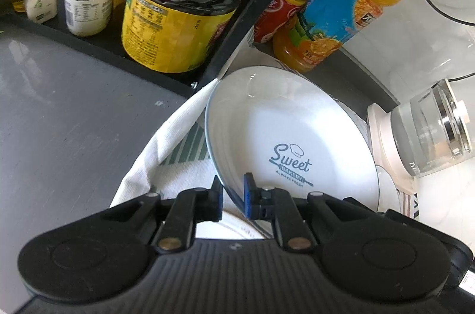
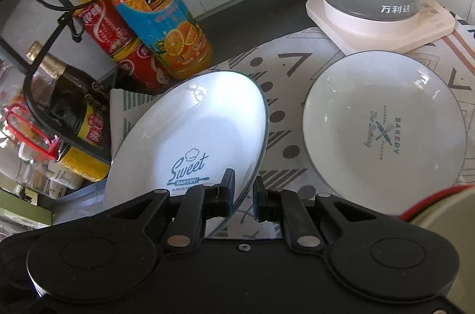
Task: Organize plates and bowls
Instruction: 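Lift the 'Sweet' plate and carry it over the flower-motif plate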
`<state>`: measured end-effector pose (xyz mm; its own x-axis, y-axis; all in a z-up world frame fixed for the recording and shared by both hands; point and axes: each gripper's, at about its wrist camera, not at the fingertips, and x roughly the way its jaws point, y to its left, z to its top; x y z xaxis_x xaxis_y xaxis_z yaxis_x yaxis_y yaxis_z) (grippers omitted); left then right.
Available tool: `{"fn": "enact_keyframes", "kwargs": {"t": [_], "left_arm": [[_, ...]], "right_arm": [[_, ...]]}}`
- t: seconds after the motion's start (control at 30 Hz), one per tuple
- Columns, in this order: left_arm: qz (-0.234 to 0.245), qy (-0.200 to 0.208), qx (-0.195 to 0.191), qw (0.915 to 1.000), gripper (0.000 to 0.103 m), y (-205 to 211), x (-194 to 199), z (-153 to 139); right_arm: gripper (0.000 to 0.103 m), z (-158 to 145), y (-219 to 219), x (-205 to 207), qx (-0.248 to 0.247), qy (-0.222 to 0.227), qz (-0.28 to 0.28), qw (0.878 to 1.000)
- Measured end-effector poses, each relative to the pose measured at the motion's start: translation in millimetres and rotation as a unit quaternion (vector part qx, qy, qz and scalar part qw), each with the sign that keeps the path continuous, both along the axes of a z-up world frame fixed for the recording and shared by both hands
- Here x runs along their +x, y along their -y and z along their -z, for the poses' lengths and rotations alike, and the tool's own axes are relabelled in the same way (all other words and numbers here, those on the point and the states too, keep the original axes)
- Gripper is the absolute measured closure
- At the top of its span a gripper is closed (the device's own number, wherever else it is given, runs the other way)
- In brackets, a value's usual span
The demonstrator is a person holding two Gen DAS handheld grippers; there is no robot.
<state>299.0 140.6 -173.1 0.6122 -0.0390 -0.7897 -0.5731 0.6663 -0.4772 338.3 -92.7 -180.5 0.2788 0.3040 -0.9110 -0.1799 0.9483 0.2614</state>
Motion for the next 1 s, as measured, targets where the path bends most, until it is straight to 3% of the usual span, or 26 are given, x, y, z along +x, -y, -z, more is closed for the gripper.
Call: {"fn": "enact_keyframes", "kwargs": {"t": [0.67,1.0], "left_arm": [[-0.034,0.018,0.012,0.9992,0.091,22,-98,-19],[-0.05,0.017,0.015,0.9985,0.091,38,-147,-18]], "right_arm": [[0.092,-41,5,-80,0.019,0.027,-0.045,0.998],[0.092,-48,15,-121,0.014,0.033,-0.075,0.997]]}}
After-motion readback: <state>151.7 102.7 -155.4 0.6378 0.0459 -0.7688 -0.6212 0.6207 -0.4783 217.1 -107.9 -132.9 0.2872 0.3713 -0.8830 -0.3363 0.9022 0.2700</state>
